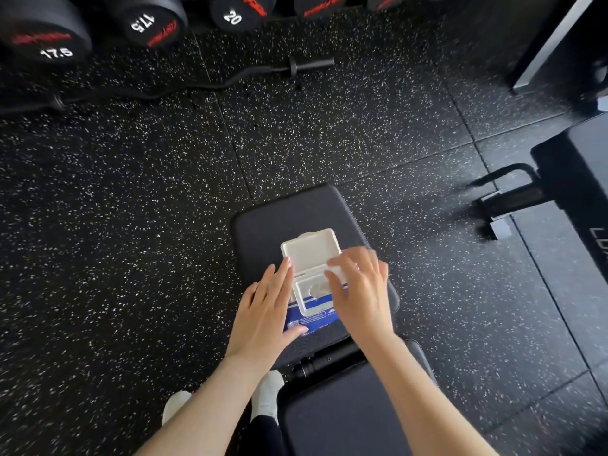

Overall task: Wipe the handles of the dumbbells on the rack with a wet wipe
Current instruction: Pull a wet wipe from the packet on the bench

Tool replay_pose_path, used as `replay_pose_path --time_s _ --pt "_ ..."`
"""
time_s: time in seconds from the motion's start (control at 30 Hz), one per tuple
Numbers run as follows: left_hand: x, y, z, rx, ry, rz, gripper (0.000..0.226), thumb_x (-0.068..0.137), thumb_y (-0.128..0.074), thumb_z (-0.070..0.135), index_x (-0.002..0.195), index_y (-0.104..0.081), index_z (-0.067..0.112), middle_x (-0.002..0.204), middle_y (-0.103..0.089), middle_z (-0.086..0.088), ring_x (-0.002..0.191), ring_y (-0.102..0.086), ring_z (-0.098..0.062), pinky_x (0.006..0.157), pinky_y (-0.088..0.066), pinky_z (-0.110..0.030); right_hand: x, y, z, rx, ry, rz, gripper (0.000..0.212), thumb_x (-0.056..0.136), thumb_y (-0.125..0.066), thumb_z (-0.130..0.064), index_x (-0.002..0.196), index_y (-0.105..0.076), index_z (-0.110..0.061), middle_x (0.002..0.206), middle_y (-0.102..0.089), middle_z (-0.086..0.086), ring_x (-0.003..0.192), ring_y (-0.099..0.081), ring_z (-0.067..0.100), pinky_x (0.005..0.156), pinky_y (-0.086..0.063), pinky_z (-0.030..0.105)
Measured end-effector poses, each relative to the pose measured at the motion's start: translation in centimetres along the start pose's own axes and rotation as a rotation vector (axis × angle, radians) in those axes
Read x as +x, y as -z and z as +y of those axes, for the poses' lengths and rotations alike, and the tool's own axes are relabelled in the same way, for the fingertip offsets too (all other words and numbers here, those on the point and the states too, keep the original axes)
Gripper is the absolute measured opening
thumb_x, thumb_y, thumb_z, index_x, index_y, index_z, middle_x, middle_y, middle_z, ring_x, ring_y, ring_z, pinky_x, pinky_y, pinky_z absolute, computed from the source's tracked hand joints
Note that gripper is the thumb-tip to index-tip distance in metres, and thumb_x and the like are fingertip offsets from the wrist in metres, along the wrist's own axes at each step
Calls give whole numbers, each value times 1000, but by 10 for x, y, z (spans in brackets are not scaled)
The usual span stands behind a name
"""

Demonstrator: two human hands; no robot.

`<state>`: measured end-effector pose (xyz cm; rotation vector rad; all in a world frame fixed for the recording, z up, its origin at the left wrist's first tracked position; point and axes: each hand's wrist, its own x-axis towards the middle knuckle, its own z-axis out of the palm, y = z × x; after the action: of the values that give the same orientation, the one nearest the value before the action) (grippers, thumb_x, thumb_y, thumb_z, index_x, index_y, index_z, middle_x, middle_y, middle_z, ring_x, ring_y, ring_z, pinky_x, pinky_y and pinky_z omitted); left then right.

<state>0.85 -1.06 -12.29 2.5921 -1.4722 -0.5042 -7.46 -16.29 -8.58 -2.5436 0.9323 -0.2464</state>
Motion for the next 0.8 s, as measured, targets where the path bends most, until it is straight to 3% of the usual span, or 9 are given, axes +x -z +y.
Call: replay_pose_path --time_s 0.1,0.2,0.3,0.43,0.63,0.73,0.8 --pt "-2 0 1 2 11 -8 114 62 -74 63 146 -26 3 155 -24 -9 133 -41 -28 93 -47 -40 -24 -7 0 -39 -3 -114 11 75 -73 -14 82 -66 -20 86 -57 -3 82 -54 23 71 -36 33" --pt "-4 0 -1 19 2 -13 112 65 -70 65 146 -26 2 156 -22 -9 134 -40 -28 93 -47 -40 -28 -16 1 -86 -57 -193 11 73 -74 -14 79 -67 -20 86 -56 -2 81 -54 24 70 -33 32" --pt "-3 0 -2 28 -8 -24 112 67 -67 67 147 -23 3 157 -20 -8 135 -37 -27 94 -45 -39 -21 -22 -2 -150 -121 -265 4 79 -66 -14 82 -66 -16 94 -55 1 89 -51 25 74 -29 34" --pt "-2 0 -1 6 -7 -10 112 66 -69 66 147 -21 4 157 -19 -7 136 -36 -26 95 -45 -38 -10 -20 -13 -205 -176 -338 13 85 -49 -3 91 -58 -10 104 -49 3 99 -43 25 84 -28 34" --pt "-2 3 -1 -7 -5 -11 111 65 -71 64 146 -24 5 156 -22 -6 136 -37 -26 95 -45 -39 -22 -3 -23 323 -333 -128 13 91 -48 -4 86 -51 -15 91 -57 -6 88 -47 18 81 -34 32" --pt "-3 4 -1 -16 -5 -31 109 69 -69 63 148 -20 6 157 -17 -5 138 -33 -26 98 -43 -40 -28 17 -30 516 -427 -14 15 95 -45 -6 85 -47 -17 80 -55 -11 68 -46 9 68 -39 26" --pt "-3 5 -1 -23 -12 -56 108 71 -66 63 149 -16 7 158 -14 -5 139 -31 -26 100 -43 -42 -26 31 -32 626 -488 104 12 96 -45 -9 86 -46 -16 75 -52 -11 65 -44 5 65 -38 21"
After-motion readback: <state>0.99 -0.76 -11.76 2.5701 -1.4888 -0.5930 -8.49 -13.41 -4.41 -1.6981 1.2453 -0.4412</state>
